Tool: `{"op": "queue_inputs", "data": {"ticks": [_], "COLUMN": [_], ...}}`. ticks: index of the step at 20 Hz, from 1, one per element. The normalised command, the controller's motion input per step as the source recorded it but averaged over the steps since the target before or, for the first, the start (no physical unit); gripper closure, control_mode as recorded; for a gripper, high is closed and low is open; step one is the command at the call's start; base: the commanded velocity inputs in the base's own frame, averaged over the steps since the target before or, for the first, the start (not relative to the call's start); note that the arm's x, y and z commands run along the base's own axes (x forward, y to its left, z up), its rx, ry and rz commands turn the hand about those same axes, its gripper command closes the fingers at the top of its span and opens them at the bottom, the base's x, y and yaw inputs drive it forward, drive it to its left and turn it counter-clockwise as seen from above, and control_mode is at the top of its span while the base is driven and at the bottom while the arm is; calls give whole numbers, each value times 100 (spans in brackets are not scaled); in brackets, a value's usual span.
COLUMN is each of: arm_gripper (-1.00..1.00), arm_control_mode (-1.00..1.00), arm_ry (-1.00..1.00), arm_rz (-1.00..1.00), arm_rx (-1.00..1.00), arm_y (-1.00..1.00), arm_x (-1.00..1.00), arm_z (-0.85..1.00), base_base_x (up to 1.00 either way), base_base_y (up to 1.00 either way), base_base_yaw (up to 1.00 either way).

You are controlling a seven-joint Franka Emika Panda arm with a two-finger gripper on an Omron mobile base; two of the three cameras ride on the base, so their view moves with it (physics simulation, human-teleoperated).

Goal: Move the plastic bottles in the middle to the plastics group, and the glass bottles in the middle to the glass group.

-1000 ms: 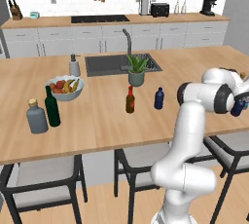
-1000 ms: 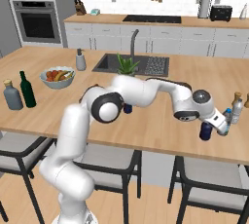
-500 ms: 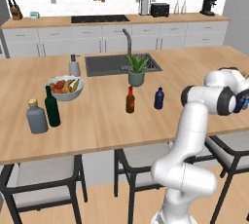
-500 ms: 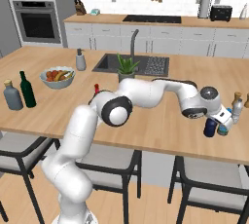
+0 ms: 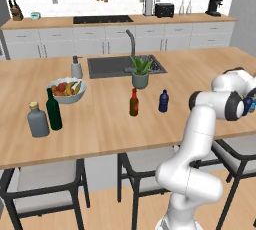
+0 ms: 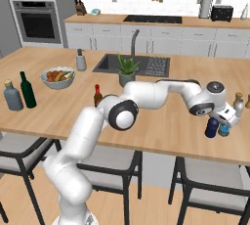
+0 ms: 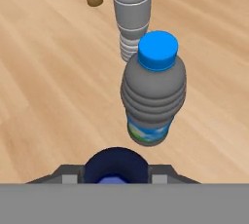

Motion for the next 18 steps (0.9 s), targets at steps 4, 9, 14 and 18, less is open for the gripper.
{"op": "queue_inputs", "data": {"ticks": [4, 9, 14, 18], "arm_gripper": [100, -100, -100, -100], "arm_control_mode": [-100, -100, -100, -100], "arm_ry": [6, 1, -5, -13], "arm_rz": [0, 0, 0, 0], "arm_rx": [0, 0, 0, -4], "arm_y": [11, 4, 4, 31], "arm_x": [8, 0, 0, -4], "arm_z": [-58, -44, 22, 44], "base_base_x": [0, 0, 0, 0], "base_base_y": [0, 0, 0, 0], "base_base_yaw": [0, 0, 0, 0]}}
